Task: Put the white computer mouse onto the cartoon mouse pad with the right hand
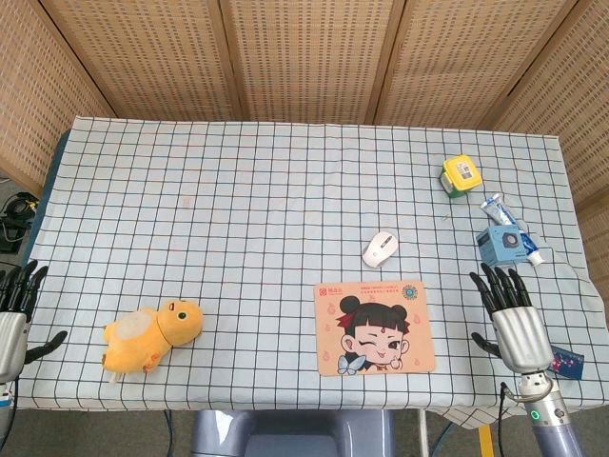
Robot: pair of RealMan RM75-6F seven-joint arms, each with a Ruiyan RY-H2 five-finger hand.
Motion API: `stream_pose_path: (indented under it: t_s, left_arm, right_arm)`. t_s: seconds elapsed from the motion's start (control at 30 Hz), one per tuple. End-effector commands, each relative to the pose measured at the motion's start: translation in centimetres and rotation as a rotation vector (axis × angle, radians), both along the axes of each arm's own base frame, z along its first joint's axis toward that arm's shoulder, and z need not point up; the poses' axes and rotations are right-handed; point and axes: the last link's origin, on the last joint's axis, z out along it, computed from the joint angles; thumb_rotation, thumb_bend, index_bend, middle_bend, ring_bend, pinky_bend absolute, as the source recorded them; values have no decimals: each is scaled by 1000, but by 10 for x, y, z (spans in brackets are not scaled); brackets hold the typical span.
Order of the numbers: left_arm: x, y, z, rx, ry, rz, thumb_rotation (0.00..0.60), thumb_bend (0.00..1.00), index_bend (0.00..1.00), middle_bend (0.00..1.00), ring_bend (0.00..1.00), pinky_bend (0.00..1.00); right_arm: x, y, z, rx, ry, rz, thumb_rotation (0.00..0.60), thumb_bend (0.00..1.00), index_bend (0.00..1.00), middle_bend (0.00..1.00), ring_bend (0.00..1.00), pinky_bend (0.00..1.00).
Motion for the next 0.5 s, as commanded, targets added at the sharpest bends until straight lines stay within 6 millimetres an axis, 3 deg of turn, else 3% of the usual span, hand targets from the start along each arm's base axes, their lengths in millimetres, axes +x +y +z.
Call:
stream_pose_path:
  t_s: [0.03,0.23,0.37,0.5]
  left_arm:
    - [-1,1,0,0,1,3,600,0,0,0,0,0]
    - [-1,3,0,3,3,6,600,0,0,0,0,0]
    - [-3,5,1,8,4,16,600,0,0,0,0,0]
    - [-6,7,0,7,7,27,600,0,0,0,0,0]
  right_arm:
    - [0,-5,-1,4,4,9,600,166,29,0,0,0]
    - [9,-32,-1,10,34,89,600,166,119,11,0,17]
    - [27,-66,0,28,84,205,600,166,204,80,10,99]
    - [36,-92,-4,72,138,249,600,169,251,126,41,112]
